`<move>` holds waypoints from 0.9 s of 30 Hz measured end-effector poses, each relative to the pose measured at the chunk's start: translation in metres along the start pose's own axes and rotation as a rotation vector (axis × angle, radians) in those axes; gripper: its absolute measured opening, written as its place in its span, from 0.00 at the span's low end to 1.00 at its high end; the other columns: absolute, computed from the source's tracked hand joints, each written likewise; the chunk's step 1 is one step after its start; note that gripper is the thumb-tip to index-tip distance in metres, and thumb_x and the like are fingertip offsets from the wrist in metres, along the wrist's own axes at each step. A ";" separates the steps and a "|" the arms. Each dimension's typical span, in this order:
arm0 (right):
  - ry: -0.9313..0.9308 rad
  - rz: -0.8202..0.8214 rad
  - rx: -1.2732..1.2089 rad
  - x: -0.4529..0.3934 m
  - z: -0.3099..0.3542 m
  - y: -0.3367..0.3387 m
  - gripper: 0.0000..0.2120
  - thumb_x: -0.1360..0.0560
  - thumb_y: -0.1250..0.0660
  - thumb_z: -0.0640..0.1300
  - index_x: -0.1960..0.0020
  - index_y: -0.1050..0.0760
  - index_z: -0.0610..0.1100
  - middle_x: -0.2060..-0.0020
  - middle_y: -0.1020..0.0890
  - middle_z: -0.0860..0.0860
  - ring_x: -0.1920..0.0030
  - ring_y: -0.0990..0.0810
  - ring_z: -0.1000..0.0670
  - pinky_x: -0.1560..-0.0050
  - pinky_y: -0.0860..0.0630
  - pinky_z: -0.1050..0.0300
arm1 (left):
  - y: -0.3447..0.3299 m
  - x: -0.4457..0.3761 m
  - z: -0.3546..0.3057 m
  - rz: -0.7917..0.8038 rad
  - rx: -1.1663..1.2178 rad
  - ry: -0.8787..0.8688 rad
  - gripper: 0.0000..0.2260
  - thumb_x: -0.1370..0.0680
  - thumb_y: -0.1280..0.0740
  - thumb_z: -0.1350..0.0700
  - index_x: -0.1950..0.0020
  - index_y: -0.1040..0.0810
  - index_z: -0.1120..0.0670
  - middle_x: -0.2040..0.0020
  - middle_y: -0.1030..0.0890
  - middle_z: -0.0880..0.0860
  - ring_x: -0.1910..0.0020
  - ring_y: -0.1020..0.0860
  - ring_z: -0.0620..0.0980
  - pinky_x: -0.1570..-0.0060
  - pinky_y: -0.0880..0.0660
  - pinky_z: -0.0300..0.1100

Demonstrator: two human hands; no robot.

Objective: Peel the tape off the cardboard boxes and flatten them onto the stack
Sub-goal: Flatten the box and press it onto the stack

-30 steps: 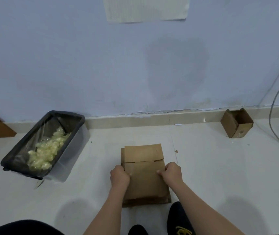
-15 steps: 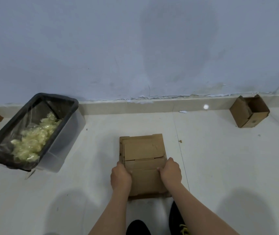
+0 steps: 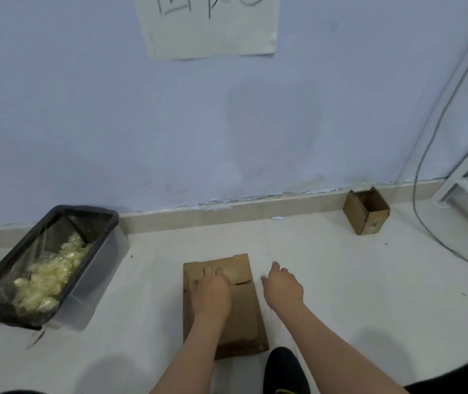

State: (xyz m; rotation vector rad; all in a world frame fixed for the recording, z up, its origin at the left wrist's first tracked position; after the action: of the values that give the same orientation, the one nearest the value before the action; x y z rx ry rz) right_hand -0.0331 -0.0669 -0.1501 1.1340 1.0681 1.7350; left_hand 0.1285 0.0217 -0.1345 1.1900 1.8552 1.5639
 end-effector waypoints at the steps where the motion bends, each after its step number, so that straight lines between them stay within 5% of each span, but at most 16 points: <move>1: 0.012 -0.026 0.024 0.000 -0.006 0.020 0.18 0.16 0.45 0.51 0.32 0.34 0.41 0.41 0.23 0.45 0.41 0.23 0.46 0.51 0.28 0.54 | 0.005 0.000 -0.015 0.019 0.000 -0.025 0.17 0.14 0.48 0.57 0.27 0.28 0.55 0.23 0.34 0.57 0.26 0.33 0.56 0.27 0.34 0.52; 4: 0.003 -0.076 0.059 -0.003 -0.035 0.078 0.17 0.16 0.45 0.51 0.34 0.33 0.41 0.40 0.23 0.44 0.40 0.23 0.44 0.45 0.27 0.52 | 0.024 -0.002 -0.066 0.077 -0.009 -0.108 0.22 0.13 0.51 0.52 0.19 0.40 0.54 0.17 0.45 0.55 0.19 0.46 0.56 0.21 0.48 0.55; 9: -0.068 0.080 0.130 -0.012 -0.094 0.129 0.20 0.16 0.46 0.50 0.27 0.36 0.43 0.31 0.32 0.44 0.30 0.32 0.41 0.29 0.38 0.42 | 0.046 -0.007 -0.163 0.114 -0.079 -0.253 0.21 0.13 0.50 0.51 0.19 0.40 0.52 0.17 0.44 0.55 0.19 0.45 0.56 0.22 0.47 0.60; 23: -0.294 0.022 0.036 -0.064 -0.226 0.190 0.21 0.18 0.41 0.48 0.27 0.36 0.43 0.30 0.31 0.43 0.28 0.34 0.42 0.25 0.42 0.40 | 0.008 -0.032 -0.330 0.232 -0.187 -0.445 0.23 0.14 0.50 0.47 0.18 0.42 0.52 0.17 0.47 0.55 0.19 0.47 0.58 0.23 0.48 0.64; 27: -0.318 0.010 0.036 -0.088 -0.248 0.188 0.19 0.21 0.39 0.43 0.31 0.32 0.43 0.35 0.29 0.43 0.35 0.29 0.42 0.30 0.34 0.42 | -0.011 -0.050 -0.345 0.247 -0.207 -0.455 0.24 0.14 0.49 0.47 0.18 0.42 0.51 0.17 0.47 0.55 0.19 0.47 0.58 0.23 0.48 0.65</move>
State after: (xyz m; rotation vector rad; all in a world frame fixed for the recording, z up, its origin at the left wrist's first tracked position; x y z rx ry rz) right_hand -0.2717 -0.2660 -0.0611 1.3858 0.9006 1.4844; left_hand -0.1162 -0.2161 -0.0620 1.5639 1.2664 1.4125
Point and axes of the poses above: each hand's wrist, its own x-axis away from the middle knuckle, its own y-axis out of the back of the hand, z = x × y, the point moved 10 cm from there along -x, towards the middle knuckle
